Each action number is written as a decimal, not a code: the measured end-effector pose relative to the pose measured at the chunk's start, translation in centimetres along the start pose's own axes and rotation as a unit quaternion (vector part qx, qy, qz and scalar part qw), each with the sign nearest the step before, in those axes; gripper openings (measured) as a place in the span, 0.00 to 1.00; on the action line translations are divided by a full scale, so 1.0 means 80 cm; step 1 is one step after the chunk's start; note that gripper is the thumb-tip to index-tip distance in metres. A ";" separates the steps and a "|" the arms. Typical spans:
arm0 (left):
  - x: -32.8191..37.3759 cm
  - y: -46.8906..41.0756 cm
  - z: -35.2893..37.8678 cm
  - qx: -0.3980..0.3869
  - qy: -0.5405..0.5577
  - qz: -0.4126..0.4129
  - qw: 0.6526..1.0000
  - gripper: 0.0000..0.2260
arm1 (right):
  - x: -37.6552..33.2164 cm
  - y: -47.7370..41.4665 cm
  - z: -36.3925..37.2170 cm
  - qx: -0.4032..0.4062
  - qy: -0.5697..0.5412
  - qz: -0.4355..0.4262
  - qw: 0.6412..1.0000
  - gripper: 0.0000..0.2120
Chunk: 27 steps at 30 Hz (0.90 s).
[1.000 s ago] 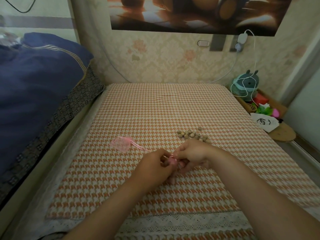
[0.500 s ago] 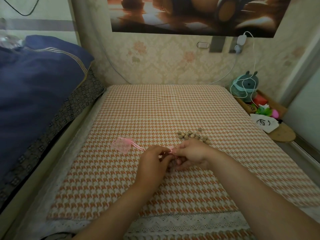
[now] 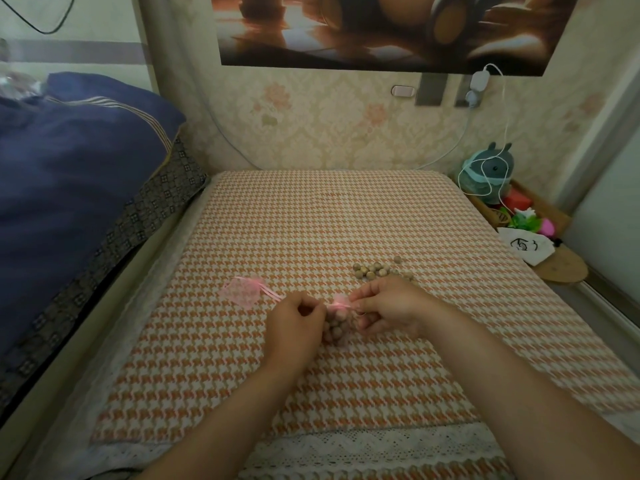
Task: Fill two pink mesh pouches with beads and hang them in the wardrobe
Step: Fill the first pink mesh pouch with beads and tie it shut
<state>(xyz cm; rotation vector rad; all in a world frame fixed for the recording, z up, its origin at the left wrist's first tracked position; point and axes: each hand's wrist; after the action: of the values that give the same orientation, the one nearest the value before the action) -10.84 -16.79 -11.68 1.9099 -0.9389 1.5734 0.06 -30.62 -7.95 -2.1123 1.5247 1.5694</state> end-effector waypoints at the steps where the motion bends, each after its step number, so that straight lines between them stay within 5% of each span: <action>1: 0.000 0.001 0.001 0.001 0.007 -0.010 1.000 0.05 | 0.000 0.001 0.001 0.012 0.035 -0.011 0.999 0.05; 6: 0.002 0.005 0.007 0.029 0.045 -0.035 0.998 0.05 | -0.003 0.001 0.016 0.067 0.138 -0.026 0.988 0.06; 14: 0.003 0.012 0.008 0.077 0.125 -0.095 0.985 0.04 | -0.006 0.001 0.013 0.068 0.102 0.014 0.992 0.15; 19: 0.014 0.013 0.007 0.015 0.142 -0.084 0.986 0.08 | -0.005 0.005 0.009 0.035 0.143 0.020 0.989 0.04; 27: 0.022 0.006 -0.002 -0.091 0.326 -0.184 0.923 0.06 | -0.005 0.002 0.012 0.014 0.165 0.020 0.986 0.07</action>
<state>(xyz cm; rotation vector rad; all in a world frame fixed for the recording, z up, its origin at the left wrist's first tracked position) -11.13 -17.35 -9.95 1.2015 -0.3874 1.6478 -0.67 -29.89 -8.01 -2.4354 1.6796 1.2456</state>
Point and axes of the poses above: each hand's wrist, its own y-axis away from the middle knuckle, its own z-axis out of the palm, x = y × z, and after that the axes turned 13 degrees about y, right-handed
